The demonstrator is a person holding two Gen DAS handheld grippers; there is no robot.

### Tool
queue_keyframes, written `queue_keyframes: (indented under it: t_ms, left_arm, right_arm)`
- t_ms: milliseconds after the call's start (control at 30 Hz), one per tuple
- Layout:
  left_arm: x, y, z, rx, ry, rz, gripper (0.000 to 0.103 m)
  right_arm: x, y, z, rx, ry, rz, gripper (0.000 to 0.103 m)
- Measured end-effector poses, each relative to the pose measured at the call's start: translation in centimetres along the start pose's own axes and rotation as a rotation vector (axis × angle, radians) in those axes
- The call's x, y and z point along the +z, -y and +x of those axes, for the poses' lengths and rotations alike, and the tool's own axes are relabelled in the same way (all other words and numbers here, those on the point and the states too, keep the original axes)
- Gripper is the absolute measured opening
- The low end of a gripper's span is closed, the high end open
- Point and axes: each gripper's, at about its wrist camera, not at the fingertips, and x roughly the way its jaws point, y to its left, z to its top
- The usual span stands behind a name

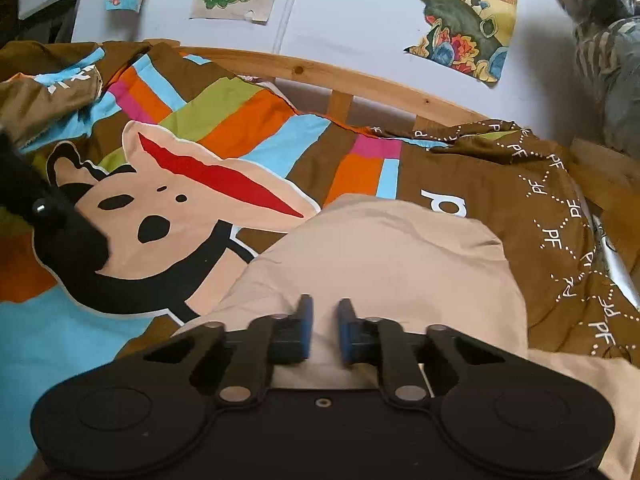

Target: Fold large clothes

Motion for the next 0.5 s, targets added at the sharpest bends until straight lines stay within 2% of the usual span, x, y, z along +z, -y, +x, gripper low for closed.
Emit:
queue_keyframes:
  t_ms: [400, 467, 500]
  left_arm:
    - [-0.4, -0.4, 0.5, -0.005, -0.001, -0.014, 0.094]
    - [-0.6, -0.5, 0.8, -0.018, 0.006, -0.016, 0.096]
    - [-0.7, -0.6, 0.9, -0.029, 0.012, -0.016, 0.097]
  right_arm:
    - [-0.3, 0.5, -0.3, -0.004, 0.008, 0.075, 0.013]
    - [-0.4, 0.7, -0.8, -0.027, 0.022, 0.101, 0.023]
    - [-0.5, 0.9, -1.1, -0.049, 0.031, 0.113, 0.034]
